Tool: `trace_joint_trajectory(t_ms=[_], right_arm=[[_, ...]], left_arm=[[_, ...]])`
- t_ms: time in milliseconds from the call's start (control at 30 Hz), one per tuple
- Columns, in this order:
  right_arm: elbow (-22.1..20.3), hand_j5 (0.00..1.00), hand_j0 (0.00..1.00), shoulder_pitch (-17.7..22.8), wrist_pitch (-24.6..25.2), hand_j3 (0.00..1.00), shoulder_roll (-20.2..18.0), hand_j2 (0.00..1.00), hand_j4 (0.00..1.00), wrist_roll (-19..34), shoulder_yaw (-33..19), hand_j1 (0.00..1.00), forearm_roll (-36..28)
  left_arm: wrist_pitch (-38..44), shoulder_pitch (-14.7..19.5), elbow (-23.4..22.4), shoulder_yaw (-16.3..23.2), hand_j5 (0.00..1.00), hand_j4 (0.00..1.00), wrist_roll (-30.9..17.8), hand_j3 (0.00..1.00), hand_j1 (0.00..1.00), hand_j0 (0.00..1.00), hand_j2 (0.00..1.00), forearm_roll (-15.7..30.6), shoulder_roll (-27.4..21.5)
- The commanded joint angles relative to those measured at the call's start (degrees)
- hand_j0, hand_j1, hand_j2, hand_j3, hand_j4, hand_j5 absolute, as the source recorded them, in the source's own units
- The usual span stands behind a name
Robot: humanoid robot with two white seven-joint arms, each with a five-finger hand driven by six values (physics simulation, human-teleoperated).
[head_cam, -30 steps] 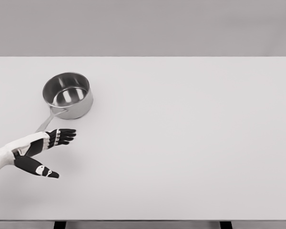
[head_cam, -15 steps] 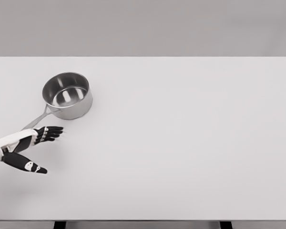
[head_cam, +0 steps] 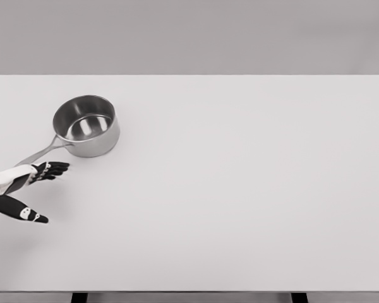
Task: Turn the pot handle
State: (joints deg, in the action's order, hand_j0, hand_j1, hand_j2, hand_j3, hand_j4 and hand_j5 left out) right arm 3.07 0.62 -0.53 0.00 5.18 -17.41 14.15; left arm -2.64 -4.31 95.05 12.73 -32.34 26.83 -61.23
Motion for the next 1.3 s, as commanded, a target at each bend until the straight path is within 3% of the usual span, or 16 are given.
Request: trace_joint_trajectory(t_ms=[0, 500, 1033, 1267], right_arm=[[0.0, 1.0, 1.0, 0.0, 0.0, 1.0, 0.0, 1.0, 1.0, 0.0, 0.0, 1.0, 0.0], [0.0, 1.0, 1.0, 0.0, 0.0, 1.0, 0.0, 1.0, 1.0, 0.0, 0.0, 1.0, 0.0], [0.0, 1.0, 1.0, 0.0, 0.0, 1.0, 0.0, 1.0, 1.0, 0.0, 0.0, 1.0, 0.0], [0.0, 1.0, 1.0, 0.0, 0.0, 1.0, 0.0, 1.0, 1.0, 0.0, 0.0, 1.0, 0.0]], left_arm=[[0.6, 0.0, -0.6, -0.3, 1.0, 1.0, 0.0, 1.0, 1.0, 1.0, 1.0, -0.5, -0.1], [2.3, 1.1, -3.8, -2.4, 1.0, 1.0, 0.0, 1.0, 1.0, 1.0, 1.0, -4.2, -0.1], [2.2, 0.3, 0.4, -3.8, 1.0, 1.0, -0.2, 1.0, 1.0, 1.0, 1.0, -5.4, -0.6], [2.3, 0.4, -0.5, -3.8, 1.0, 1.0, -0.2, 1.0, 1.0, 1.0, 1.0, -5.9, -1.9]])
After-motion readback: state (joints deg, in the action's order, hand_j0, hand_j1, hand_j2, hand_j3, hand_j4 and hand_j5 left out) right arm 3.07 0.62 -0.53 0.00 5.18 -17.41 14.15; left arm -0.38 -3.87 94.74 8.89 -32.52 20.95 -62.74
